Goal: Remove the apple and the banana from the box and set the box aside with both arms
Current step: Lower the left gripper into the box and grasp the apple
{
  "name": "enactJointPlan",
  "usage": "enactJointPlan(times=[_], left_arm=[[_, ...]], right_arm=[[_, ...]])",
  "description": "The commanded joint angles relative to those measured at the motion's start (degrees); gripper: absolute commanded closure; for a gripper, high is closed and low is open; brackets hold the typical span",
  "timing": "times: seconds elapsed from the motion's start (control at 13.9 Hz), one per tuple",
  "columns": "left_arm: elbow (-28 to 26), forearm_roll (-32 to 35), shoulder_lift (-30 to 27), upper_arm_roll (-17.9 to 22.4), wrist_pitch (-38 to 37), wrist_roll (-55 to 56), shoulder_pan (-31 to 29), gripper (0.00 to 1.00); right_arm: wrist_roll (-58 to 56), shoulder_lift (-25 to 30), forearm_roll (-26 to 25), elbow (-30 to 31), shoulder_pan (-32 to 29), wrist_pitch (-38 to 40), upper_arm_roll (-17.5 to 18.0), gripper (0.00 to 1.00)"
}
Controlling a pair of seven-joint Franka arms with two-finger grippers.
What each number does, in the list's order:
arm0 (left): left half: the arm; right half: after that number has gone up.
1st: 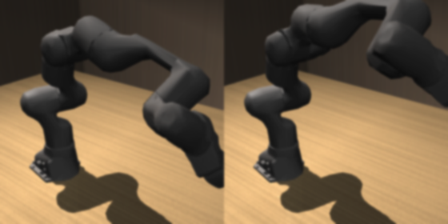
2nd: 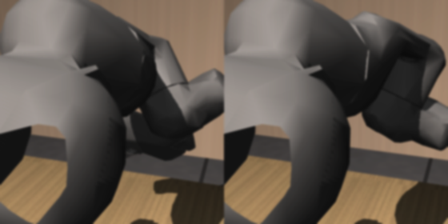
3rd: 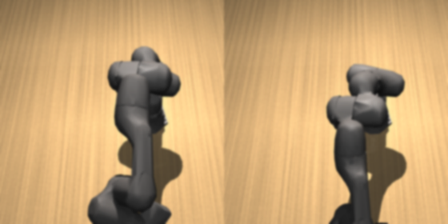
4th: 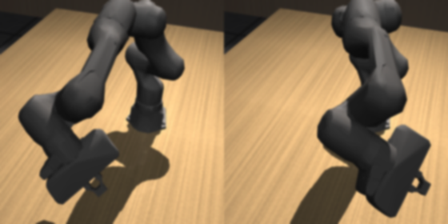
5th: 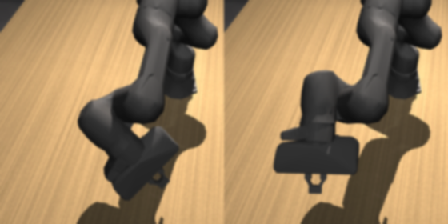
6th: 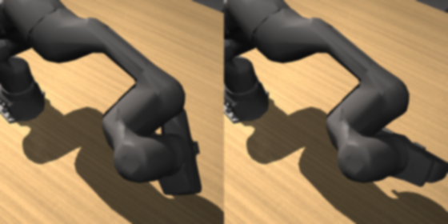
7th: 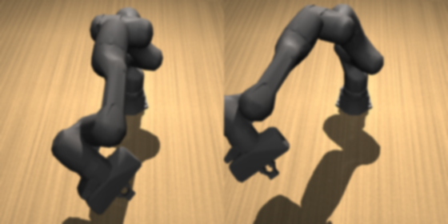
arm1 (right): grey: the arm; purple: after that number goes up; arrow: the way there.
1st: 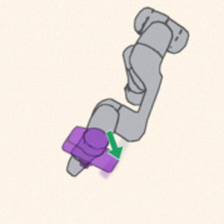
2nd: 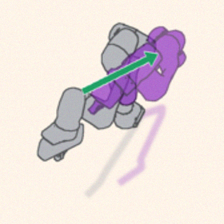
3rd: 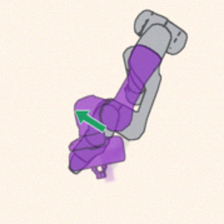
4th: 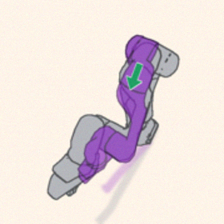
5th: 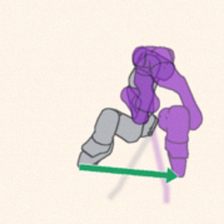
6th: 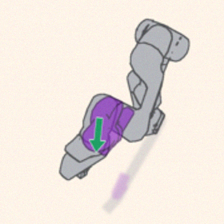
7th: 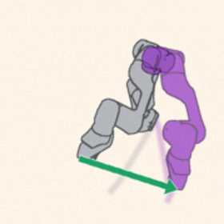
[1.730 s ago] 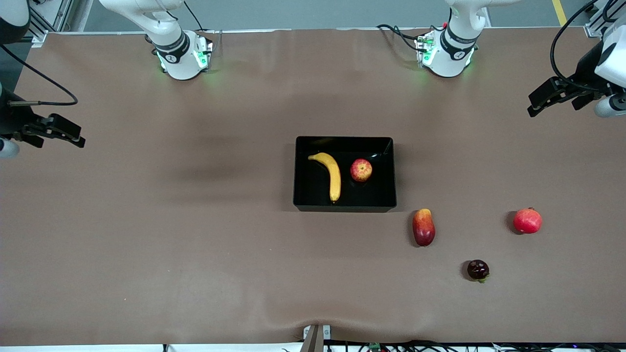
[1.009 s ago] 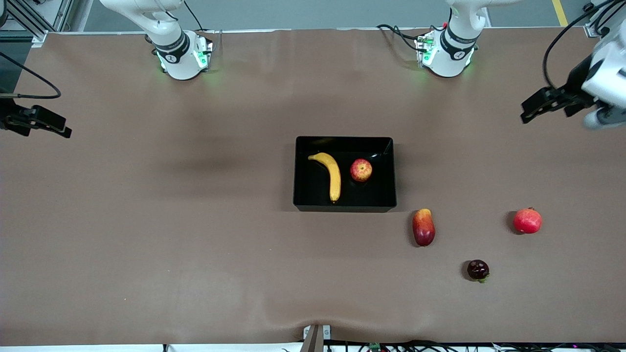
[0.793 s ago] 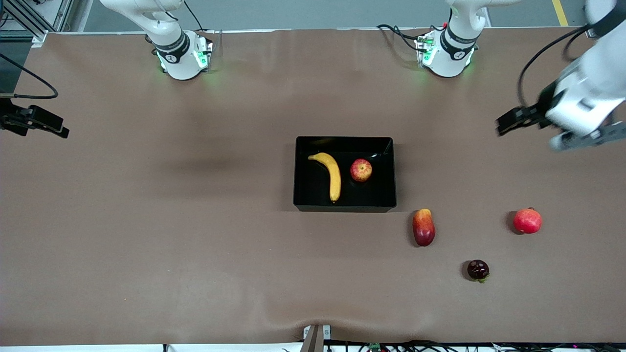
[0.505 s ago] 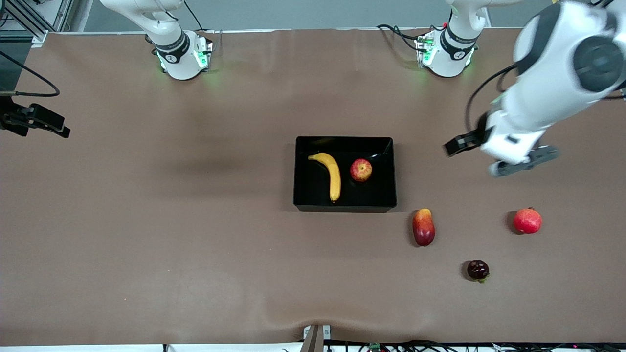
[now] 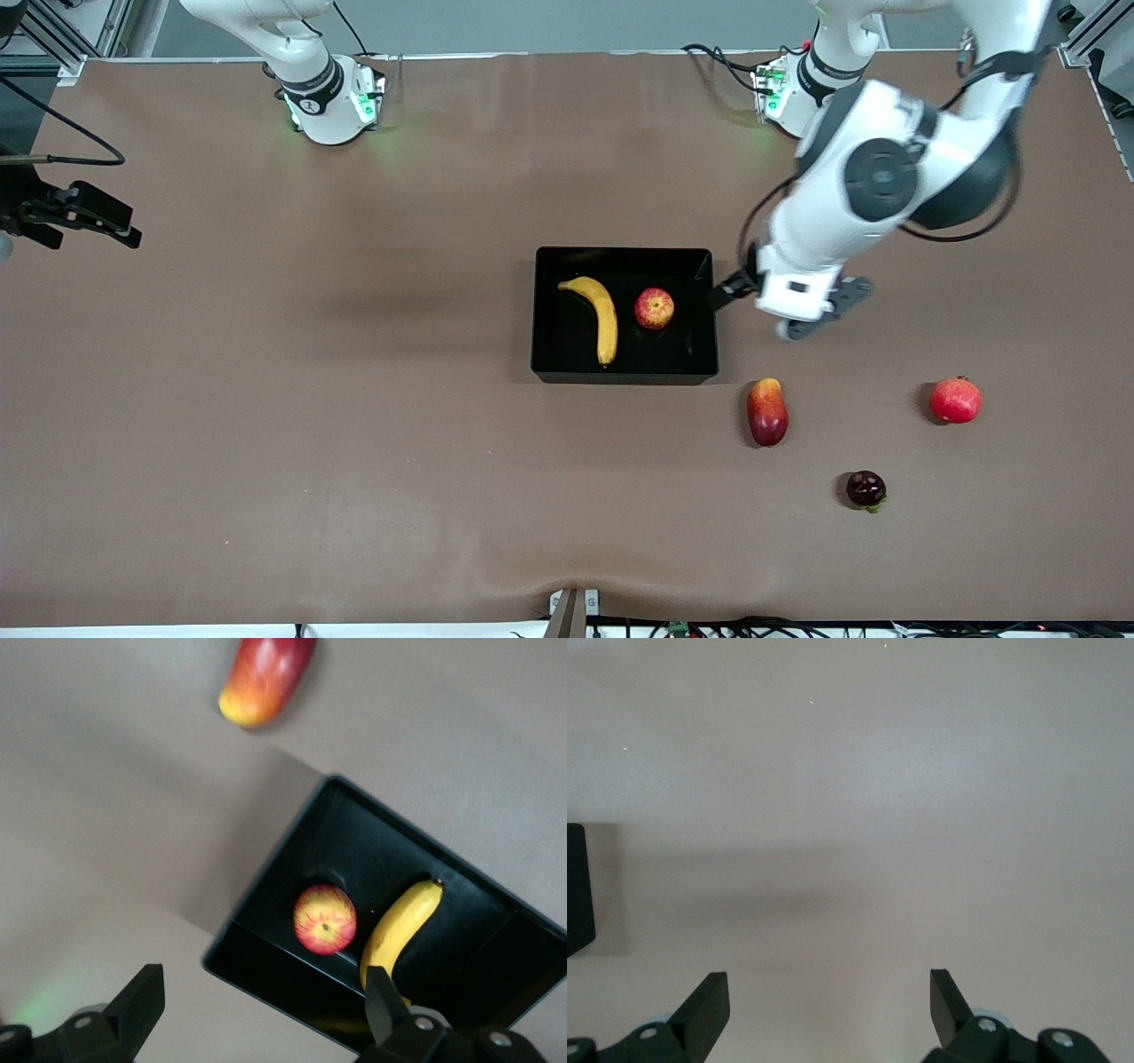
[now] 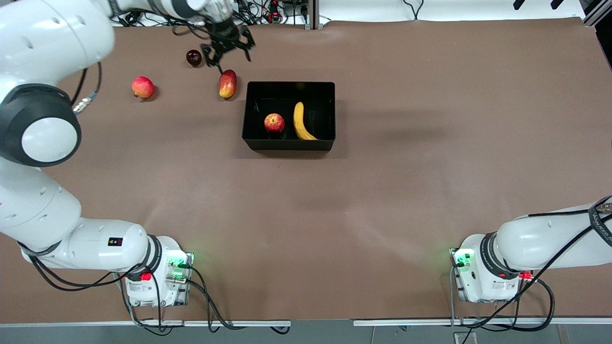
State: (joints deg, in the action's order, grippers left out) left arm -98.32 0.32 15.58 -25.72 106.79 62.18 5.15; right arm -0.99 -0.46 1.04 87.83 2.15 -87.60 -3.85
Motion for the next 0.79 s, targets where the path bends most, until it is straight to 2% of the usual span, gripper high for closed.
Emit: enactJointPlan(times=[0.0, 0.22, 0.5, 0.72], left_arm=[[-0.81, 5.19, 4.53, 0.05, 2.19, 5.65, 5.03, 0.0], [-3.36, 9.33, 9.98, -0.03, 11.65, 15.57, 8.29, 0.0], [-8.45, 14.44, 12.28, 0.05, 18.69, 20.43, 9.44, 0.0], [-8.82, 19.34, 16.14, 0.05, 20.47, 23.23, 9.62, 0.0]], right_arm=[[-0.42, -0.24, 0.02, -0.82, -0.12, 0.41, -0.1, 0.0], [-0.42, -0.33, 0.1, -0.82, -0.39, 0.15, -0.19, 0.0], [-0.33, -0.33, 0.1, -0.82, -0.39, -0.03, -0.19, 0.0], [-0.33, -0.33, 0.19, -0.82, -0.21, -0.2, -0.19, 0.0]])
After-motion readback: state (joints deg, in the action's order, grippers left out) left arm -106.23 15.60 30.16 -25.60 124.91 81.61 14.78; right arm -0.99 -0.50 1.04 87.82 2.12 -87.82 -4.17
